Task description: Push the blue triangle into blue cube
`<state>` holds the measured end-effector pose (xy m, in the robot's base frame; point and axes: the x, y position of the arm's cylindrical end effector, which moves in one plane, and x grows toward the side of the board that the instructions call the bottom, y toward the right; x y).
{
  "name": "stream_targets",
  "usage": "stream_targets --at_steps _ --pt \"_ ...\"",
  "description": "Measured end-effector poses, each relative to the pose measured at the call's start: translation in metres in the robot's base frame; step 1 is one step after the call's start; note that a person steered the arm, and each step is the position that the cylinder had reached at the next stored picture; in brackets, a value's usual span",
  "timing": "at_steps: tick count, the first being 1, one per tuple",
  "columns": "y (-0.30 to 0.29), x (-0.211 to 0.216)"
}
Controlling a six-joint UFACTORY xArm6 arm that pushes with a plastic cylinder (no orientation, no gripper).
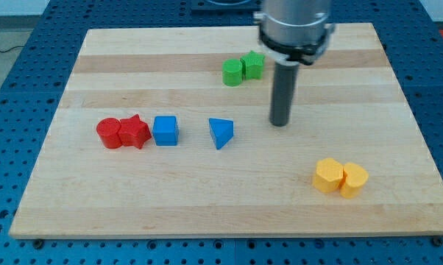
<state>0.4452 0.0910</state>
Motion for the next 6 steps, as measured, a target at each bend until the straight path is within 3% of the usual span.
stream_targets --at_steps 1,4,5,6 --pt "-0.011 0.025" --pt "-0.168 0.034" --pt "-0.149 0.046" --pt "-0.087 0.044"
